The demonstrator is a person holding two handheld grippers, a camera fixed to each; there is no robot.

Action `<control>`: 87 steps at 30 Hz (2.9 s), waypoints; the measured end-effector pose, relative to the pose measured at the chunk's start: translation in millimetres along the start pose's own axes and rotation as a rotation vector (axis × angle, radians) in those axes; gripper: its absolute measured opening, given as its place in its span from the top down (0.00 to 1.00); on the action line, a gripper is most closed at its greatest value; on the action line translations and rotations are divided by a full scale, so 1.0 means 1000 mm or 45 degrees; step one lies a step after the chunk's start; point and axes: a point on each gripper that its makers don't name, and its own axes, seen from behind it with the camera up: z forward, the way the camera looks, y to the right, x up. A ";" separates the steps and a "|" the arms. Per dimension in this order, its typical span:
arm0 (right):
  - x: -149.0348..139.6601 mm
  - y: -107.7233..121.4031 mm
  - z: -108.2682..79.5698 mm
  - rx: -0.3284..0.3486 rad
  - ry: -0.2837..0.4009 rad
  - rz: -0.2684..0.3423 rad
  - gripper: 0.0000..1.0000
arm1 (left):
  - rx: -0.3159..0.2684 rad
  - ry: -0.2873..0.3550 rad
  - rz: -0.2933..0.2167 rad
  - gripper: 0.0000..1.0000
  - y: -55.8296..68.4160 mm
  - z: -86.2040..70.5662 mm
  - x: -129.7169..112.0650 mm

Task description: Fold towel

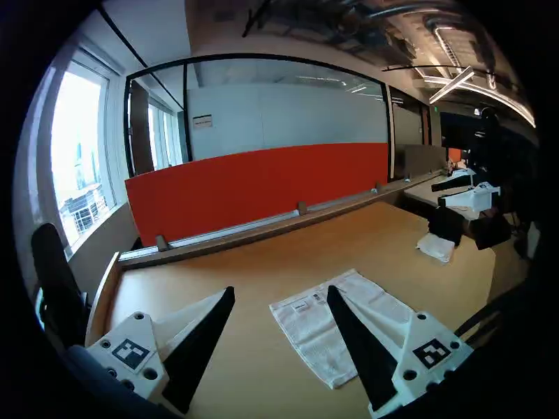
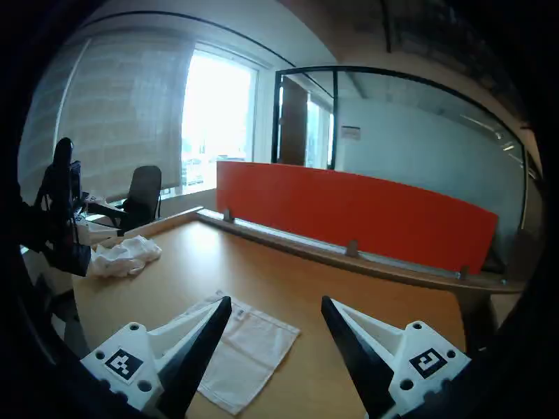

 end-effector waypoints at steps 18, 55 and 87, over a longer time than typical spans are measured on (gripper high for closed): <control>-0.069 -0.017 0.016 0.079 -0.174 -0.057 0.00 | -0.107 -0.124 0.043 0.02 0.030 0.018 -0.060; -0.228 -0.057 0.047 0.198 -0.476 -0.110 0.00 | -0.295 -0.421 0.090 0.02 0.087 0.059 -0.209; -0.298 -0.068 0.040 0.279 -0.663 -0.191 0.00 | -0.404 -0.585 0.146 0.02 0.112 0.067 -0.273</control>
